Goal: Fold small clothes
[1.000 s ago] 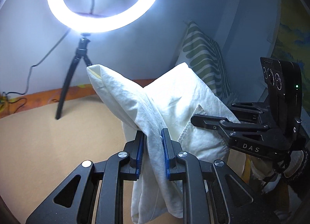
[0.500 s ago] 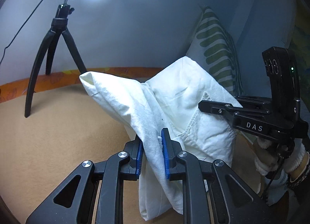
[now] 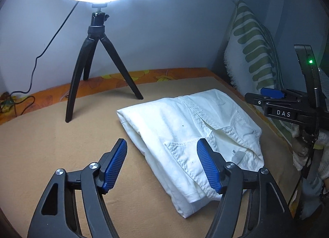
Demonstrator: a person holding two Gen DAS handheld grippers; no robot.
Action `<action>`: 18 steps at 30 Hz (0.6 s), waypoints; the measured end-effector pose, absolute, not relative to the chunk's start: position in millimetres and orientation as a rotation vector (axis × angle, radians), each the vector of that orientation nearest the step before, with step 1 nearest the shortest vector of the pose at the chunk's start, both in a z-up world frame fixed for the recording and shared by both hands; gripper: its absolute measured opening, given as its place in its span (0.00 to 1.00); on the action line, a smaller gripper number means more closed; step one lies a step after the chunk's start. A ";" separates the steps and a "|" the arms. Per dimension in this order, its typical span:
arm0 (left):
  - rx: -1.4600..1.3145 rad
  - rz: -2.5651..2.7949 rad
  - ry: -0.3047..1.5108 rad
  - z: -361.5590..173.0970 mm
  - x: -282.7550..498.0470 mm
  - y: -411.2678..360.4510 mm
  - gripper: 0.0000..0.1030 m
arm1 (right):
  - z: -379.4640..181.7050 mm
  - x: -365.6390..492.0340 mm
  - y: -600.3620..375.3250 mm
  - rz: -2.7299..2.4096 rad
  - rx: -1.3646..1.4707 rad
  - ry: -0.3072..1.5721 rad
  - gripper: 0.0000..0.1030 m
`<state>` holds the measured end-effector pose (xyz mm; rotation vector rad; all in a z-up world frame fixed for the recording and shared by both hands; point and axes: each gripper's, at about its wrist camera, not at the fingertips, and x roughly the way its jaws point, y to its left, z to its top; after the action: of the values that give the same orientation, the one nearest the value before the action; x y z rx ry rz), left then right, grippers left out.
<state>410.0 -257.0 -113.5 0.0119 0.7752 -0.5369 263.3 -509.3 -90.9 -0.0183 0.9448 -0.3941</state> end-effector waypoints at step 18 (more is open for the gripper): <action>0.043 -0.564 0.707 -63.1 339.4 -227.8 0.77 | -33.2 203.4 -458.8 -0.434 -0.007 0.854 0.88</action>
<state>339.4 -227.8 -63.1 0.0434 0.7073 -0.5643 203.4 -458.8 -33.2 -0.0072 0.8536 -0.4339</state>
